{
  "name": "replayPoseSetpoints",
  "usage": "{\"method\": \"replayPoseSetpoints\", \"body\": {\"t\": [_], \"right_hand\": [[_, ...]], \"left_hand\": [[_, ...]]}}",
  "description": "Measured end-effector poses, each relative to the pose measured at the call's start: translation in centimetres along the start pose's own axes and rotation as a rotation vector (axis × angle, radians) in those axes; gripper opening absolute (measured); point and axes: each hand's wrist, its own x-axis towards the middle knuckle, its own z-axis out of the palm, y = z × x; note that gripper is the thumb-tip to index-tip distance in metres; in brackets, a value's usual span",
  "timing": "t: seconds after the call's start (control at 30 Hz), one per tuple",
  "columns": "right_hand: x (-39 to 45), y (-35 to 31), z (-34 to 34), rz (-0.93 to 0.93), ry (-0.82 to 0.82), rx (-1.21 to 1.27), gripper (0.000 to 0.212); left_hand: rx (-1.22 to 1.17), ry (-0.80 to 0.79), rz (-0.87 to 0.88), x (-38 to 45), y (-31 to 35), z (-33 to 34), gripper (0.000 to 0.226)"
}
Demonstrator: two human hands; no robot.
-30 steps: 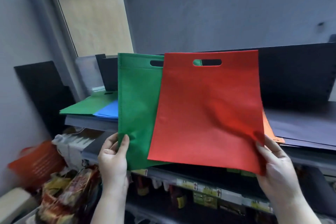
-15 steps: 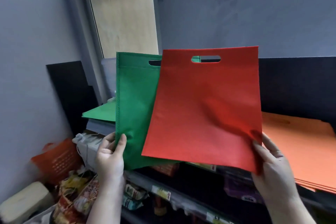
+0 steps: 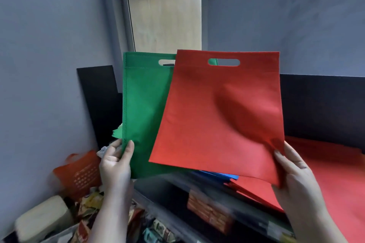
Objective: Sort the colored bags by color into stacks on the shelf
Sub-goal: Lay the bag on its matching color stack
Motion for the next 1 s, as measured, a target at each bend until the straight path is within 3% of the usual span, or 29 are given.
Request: {"method": "replayPoseSetpoints", "body": {"t": [0.37, 0.5, 0.63, 0.8, 0.93, 1.0], "right_hand": [[6.1, 10.8, 10.8, -0.112, 0.045, -0.053, 0.033], [7.5, 14.0, 13.6, -0.122, 0.037, -0.151, 0.033], [8.6, 16.0, 15.5, -0.131, 0.118, -0.085, 0.031], [9.1, 16.9, 16.2, -0.132, 0.097, -0.118, 0.035], [9.6, 17.1, 15.7, -0.144, 0.14, -0.115, 0.046], [9.8, 17.2, 15.6, -0.156, 0.141, -0.124, 0.046]], "left_hand": [[0.063, -0.142, 0.036, 18.5, -2.8, -4.0, 0.015], [0.068, -0.184, -0.011, 24.3, -4.6, -4.8, 0.015], [0.07, -0.278, -0.101, 28.3, -6.8, -4.7, 0.01], [0.147, -0.384, -0.222, 30.6, -10.0, -3.8, 0.009], [0.388, -0.461, -0.17, 31.1, -12.2, -3.2, 0.005], [0.623, -0.501, -0.046, 31.2, -12.7, -3.3, 0.02]]}}
